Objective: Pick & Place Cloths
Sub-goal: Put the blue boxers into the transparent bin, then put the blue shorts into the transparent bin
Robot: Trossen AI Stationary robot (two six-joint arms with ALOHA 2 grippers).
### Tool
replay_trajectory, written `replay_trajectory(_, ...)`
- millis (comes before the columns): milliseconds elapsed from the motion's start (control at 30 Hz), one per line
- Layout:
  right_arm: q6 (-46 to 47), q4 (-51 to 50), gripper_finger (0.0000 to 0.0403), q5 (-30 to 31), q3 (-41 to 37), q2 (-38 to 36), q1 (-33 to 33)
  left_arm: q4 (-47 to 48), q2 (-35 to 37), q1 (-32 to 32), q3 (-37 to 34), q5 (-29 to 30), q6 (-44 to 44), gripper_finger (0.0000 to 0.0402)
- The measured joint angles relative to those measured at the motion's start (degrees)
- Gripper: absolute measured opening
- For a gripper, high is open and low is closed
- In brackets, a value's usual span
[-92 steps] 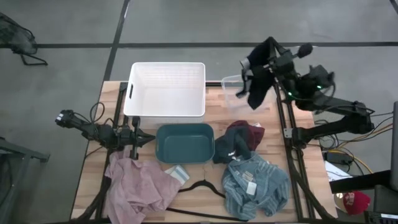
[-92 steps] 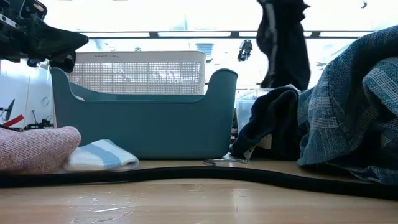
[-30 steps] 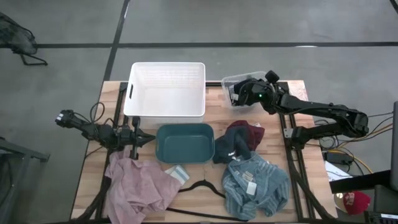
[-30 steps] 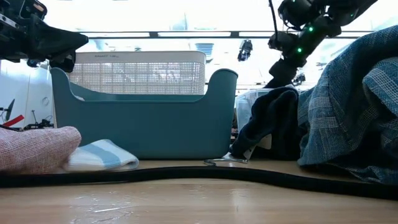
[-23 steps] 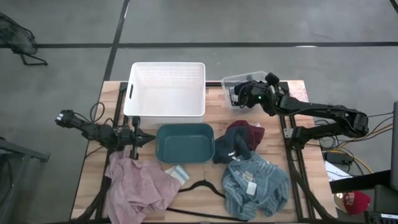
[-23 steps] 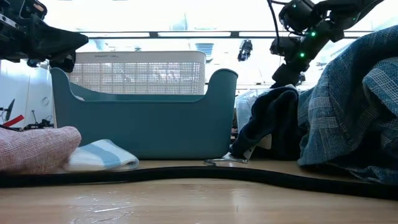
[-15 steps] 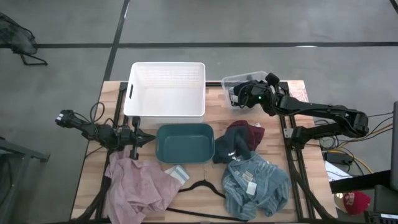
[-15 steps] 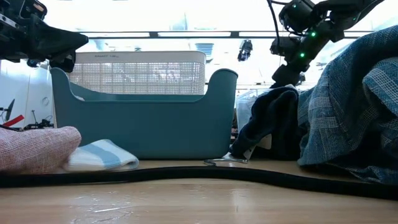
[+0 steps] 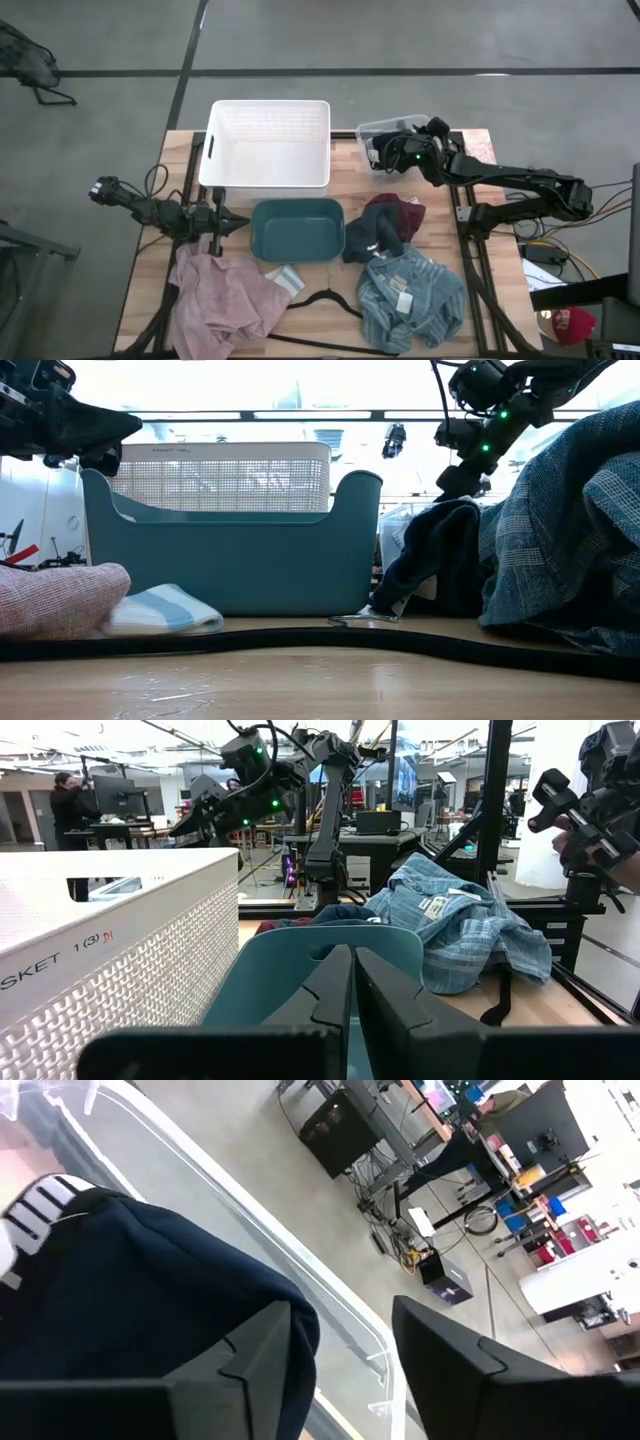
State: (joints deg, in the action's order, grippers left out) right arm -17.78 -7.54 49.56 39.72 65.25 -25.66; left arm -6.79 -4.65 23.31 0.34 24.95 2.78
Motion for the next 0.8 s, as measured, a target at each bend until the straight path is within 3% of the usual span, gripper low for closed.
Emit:
replay_trajectory(200,1.68,0.00,0.0200,-4.69,1.69,0.00,2.50,0.00,0.00,0.00,0.00,0.00,0.01,0.0026)
replay_trajectory(367,6.05,-2.15,0.0193,-13.05,4.41,-0.02,5.14,-0.02,-0.01,0.02,0.00,-0.02,0.01,0.0026)
replay_trajectory(667,10.90,-15.70,0.0167,-36.84,8.60,-0.02,10.86,-0.01,0.01,0.01,0.00,-0.02,0.01,0.0026)
replay_trajectory(800,14.27,-20.40,0.0159,-37.82,8.59,-0.02,14.64,-0.01,-0.01,0.01,0.00,0.00,0.01,0.0026)
